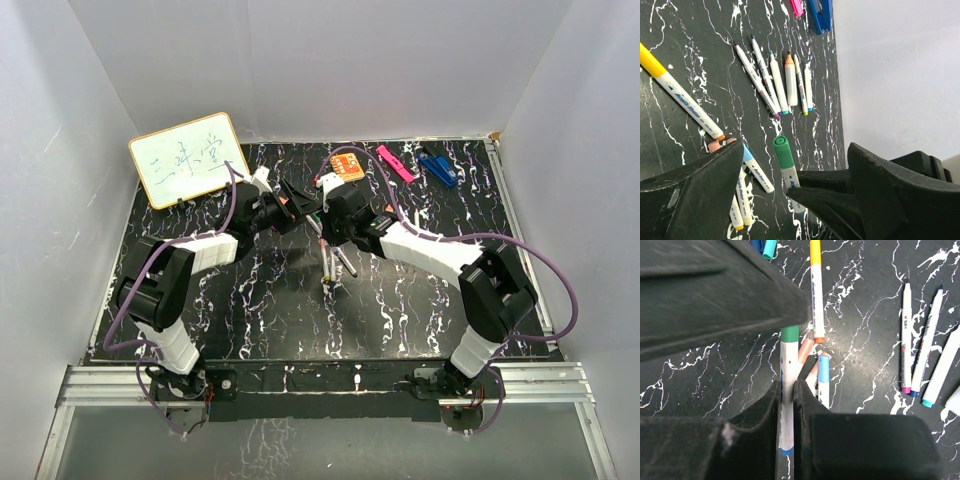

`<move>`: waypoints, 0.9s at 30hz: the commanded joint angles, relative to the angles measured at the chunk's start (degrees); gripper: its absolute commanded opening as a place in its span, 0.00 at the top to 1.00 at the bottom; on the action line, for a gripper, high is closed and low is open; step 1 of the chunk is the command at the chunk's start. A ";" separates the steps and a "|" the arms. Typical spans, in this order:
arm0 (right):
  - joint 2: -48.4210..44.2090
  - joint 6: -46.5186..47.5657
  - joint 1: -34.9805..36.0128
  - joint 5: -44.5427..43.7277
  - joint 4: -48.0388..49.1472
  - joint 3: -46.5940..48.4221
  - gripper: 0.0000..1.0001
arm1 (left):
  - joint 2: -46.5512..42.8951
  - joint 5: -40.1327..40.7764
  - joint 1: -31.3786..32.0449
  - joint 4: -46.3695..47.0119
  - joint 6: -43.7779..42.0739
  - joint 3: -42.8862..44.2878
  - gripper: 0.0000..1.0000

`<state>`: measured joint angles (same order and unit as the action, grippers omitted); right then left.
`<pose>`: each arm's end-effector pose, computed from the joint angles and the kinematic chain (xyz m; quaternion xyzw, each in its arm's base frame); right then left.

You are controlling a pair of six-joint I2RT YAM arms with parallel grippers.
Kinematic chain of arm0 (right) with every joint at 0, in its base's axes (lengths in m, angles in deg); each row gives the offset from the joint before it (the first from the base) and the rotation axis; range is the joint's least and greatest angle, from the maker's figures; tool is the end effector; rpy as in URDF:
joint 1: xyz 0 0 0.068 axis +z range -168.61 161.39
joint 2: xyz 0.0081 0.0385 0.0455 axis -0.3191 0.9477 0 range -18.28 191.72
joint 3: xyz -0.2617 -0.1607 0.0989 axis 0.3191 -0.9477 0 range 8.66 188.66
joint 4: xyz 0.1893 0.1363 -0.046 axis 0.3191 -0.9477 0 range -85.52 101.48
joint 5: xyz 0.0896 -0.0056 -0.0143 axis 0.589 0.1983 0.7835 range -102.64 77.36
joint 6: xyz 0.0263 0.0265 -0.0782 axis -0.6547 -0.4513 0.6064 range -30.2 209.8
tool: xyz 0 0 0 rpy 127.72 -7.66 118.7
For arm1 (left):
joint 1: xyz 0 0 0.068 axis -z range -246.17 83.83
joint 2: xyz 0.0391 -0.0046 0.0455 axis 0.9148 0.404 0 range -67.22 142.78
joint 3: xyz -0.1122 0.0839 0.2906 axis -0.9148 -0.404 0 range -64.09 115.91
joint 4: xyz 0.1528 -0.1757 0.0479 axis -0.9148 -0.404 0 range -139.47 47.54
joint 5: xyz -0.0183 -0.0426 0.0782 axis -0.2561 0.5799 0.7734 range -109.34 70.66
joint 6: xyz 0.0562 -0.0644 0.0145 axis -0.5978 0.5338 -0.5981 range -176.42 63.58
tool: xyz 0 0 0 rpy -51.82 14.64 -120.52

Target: Open the pen caps

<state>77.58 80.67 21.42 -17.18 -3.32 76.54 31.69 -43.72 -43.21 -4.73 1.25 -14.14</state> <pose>0.2984 0.2426 0.2748 -0.2286 0.8867 0.1334 0.3790 0.3552 -0.1848 0.2707 -0.0975 0.7610 -0.5257 0.3673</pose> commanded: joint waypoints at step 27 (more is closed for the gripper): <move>-4.57 0.93 1.98 1.73 3.91 3.22 1.00 | 2.86 -3.04 2.00 5.06 1.40 2.39 0.67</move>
<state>75.76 80.74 23.02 -15.82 -2.91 76.80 34.97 -45.76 -41.57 -1.78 2.86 -13.46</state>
